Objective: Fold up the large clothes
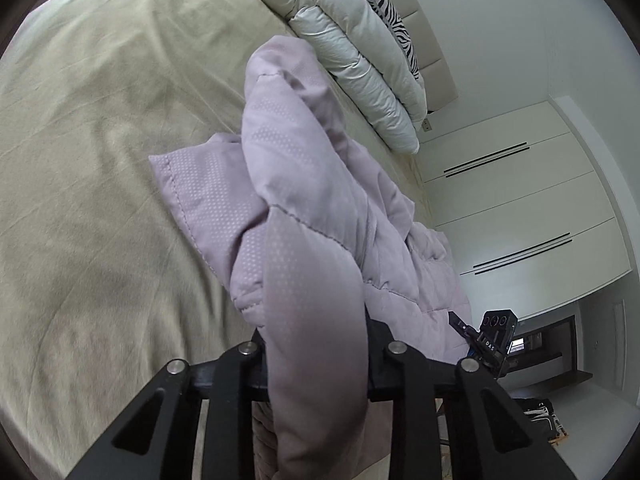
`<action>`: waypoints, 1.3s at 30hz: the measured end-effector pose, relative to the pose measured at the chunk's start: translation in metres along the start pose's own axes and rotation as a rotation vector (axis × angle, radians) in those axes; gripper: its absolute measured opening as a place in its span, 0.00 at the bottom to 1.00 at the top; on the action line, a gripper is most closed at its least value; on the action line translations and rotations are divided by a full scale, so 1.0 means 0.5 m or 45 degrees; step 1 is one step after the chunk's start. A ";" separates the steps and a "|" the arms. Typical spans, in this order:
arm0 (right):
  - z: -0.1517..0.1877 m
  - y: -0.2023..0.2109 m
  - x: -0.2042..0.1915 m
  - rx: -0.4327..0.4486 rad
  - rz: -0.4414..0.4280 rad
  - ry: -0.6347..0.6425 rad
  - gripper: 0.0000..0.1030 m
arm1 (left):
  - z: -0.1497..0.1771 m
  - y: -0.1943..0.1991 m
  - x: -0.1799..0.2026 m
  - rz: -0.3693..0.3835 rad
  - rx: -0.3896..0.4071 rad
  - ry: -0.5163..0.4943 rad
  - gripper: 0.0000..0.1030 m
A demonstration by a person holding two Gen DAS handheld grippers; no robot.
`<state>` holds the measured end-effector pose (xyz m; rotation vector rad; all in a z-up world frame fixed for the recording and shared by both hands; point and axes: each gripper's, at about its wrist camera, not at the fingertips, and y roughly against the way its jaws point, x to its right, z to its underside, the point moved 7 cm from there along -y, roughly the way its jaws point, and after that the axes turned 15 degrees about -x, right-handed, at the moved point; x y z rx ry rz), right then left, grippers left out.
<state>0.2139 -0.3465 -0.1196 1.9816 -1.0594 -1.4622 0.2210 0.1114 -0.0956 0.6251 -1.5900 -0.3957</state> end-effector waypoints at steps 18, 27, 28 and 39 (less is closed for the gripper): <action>0.221 -0.082 0.085 -0.067 -0.184 -0.239 0.60 | 0.195 0.021 -0.133 -0.012 -0.003 0.138 0.48; 0.252 0.008 0.119 0.078 -0.043 -0.314 0.68 | 0.222 0.107 -0.068 -0.324 0.175 0.028 0.60; 0.259 0.037 0.116 0.122 0.026 -0.296 0.68 | 0.231 0.131 -0.050 -0.395 0.228 -0.018 0.64; 0.299 0.291 -0.142 0.636 0.631 0.110 0.97 | 0.345 0.313 0.259 -1.076 0.931 -0.395 1.00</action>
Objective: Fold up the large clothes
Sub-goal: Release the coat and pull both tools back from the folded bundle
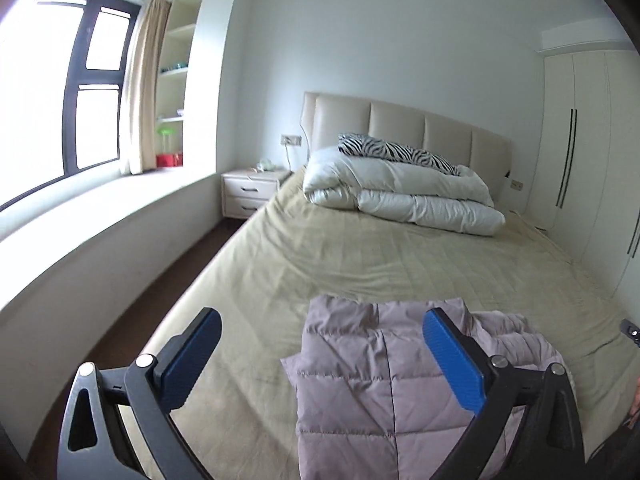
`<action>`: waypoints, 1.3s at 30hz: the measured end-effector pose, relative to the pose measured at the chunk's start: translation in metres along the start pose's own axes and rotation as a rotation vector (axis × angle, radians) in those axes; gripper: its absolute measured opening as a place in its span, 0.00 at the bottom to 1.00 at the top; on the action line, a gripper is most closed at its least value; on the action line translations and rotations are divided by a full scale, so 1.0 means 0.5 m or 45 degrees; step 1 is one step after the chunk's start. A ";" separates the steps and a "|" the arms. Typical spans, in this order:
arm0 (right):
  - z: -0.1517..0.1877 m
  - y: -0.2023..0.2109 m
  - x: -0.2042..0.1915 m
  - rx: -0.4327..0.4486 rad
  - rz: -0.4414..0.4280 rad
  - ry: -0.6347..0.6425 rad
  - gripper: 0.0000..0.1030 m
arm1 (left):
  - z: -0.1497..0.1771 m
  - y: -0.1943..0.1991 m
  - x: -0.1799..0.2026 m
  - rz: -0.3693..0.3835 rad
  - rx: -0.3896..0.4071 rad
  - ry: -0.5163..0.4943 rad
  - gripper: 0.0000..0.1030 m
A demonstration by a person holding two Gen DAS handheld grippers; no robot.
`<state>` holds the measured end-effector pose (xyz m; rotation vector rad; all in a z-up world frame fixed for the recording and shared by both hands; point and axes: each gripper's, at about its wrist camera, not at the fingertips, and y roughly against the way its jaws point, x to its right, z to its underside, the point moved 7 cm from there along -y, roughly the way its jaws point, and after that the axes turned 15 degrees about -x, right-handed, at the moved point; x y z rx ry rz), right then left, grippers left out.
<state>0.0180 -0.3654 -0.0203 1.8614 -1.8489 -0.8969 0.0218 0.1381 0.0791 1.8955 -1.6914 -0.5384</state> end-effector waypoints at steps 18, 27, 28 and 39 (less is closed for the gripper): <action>0.014 0.184 -0.268 -0.102 0.054 0.130 1.00 | 0.061 0.057 0.154 -0.091 -0.281 -0.054 1.00; 0.061 0.136 -0.304 -0.213 0.097 0.148 1.00 | 0.132 0.008 0.193 -0.052 -0.447 -0.090 1.00; 0.062 0.134 -0.305 -0.214 0.104 0.147 1.00 | 0.133 0.005 0.194 -0.045 -0.456 -0.087 1.00; 0.089 0.096 -0.318 -0.315 0.104 0.174 1.00 | 0.134 -0.010 0.177 -0.082 -0.470 -0.081 1.00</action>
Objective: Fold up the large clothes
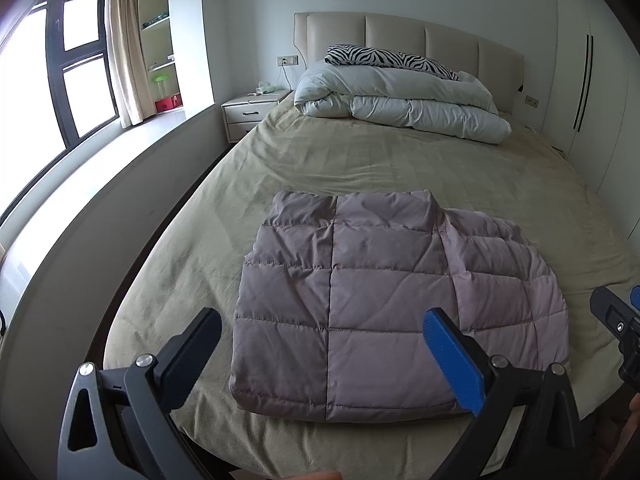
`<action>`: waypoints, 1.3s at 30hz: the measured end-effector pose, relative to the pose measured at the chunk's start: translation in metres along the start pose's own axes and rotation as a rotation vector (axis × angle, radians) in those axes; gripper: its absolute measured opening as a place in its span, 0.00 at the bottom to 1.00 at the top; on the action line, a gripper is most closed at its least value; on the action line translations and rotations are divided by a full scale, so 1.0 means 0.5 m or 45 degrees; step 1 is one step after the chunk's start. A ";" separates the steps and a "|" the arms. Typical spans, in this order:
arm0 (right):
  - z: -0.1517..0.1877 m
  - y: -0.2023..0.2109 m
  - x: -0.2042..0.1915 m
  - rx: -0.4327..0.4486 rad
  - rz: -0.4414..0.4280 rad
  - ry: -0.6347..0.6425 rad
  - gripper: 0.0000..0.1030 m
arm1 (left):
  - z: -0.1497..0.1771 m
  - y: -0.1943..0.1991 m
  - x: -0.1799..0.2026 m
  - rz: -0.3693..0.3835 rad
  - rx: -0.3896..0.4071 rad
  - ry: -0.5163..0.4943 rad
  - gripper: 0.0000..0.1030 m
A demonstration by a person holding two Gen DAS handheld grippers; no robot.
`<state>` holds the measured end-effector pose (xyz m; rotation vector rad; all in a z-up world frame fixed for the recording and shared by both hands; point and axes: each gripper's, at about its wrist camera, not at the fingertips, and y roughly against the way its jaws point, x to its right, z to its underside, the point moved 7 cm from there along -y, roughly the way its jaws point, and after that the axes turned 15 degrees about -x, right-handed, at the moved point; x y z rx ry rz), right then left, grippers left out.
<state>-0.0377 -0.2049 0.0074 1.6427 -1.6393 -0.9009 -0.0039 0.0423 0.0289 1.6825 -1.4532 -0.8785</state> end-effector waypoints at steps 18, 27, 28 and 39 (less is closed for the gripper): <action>0.008 -0.016 -0.016 -0.038 -0.008 0.022 1.00 | 0.014 -0.024 0.004 0.009 -0.050 -0.017 1.00; 0.011 -0.020 -0.018 -0.047 -0.009 0.026 1.00 | 0.017 -0.032 0.008 0.015 -0.066 -0.020 1.00; 0.012 -0.021 -0.018 -0.048 -0.009 0.026 1.00 | 0.017 -0.032 0.008 0.014 -0.067 -0.021 1.00; 0.015 -0.024 -0.019 -0.052 -0.009 0.026 1.00 | 0.019 -0.033 0.008 0.016 -0.068 -0.020 1.00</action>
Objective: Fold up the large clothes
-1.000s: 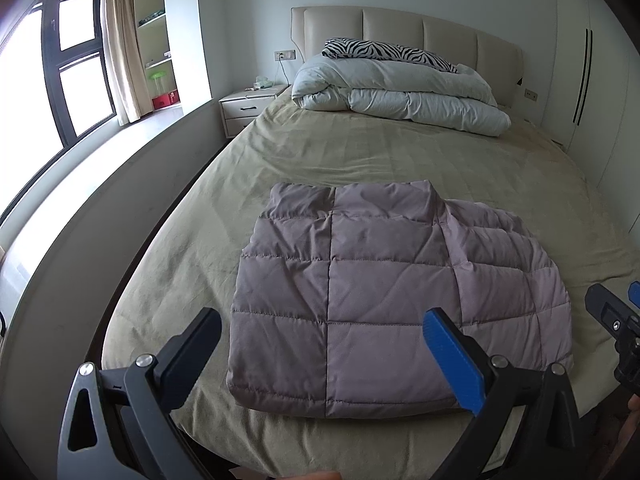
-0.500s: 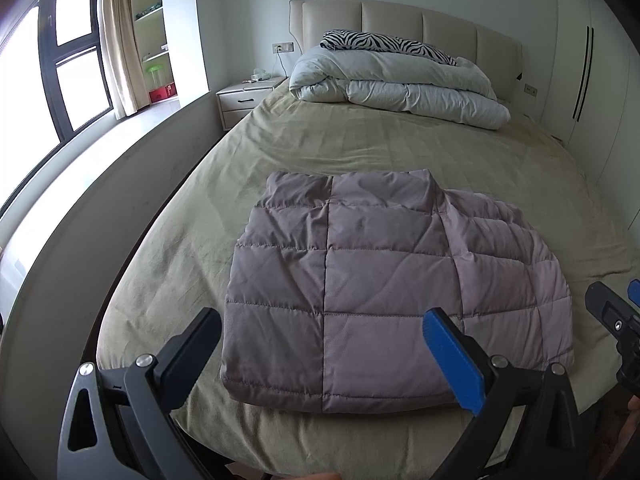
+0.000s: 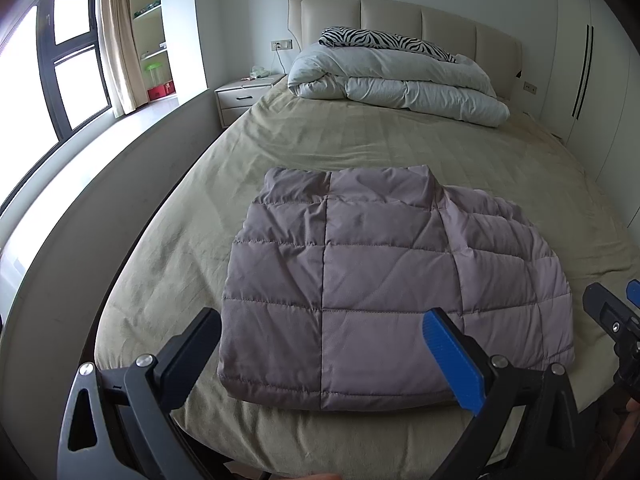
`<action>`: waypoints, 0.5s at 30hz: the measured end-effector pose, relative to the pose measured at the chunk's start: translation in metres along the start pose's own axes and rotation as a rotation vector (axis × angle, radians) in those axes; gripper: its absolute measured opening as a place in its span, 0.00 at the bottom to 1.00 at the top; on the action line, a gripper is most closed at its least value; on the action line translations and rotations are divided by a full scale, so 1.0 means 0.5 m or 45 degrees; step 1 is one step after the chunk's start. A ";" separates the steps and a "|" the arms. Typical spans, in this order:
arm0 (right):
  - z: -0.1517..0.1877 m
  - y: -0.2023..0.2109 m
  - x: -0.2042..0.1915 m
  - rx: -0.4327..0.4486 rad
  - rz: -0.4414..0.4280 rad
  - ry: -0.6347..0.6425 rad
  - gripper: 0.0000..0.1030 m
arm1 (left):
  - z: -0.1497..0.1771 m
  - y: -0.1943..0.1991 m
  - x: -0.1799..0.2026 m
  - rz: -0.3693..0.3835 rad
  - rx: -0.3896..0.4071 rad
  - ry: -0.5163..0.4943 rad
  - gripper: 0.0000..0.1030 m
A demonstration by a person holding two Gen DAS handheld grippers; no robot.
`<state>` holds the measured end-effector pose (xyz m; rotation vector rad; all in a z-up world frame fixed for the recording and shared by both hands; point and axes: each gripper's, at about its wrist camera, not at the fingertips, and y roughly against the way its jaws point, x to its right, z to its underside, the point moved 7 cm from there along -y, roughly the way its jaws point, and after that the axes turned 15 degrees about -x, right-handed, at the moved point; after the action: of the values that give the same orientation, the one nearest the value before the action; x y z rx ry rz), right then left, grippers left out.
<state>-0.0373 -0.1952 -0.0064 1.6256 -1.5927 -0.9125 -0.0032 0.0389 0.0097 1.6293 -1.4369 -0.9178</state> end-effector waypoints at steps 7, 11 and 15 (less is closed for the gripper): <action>0.004 -0.004 -0.002 -0.005 -0.002 0.002 1.00 | 0.004 -0.002 0.003 0.001 -0.003 0.000 1.00; 0.006 -0.005 -0.002 -0.006 -0.005 0.004 1.00 | 0.010 -0.010 0.005 0.003 -0.008 -0.003 1.00; 0.006 -0.004 -0.003 -0.006 -0.002 0.004 1.00 | 0.011 -0.011 0.006 0.004 -0.008 -0.004 1.00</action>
<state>-0.0389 -0.1937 -0.0100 1.6242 -1.5862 -0.9131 -0.0052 0.0361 0.0024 1.6213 -1.4366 -0.9228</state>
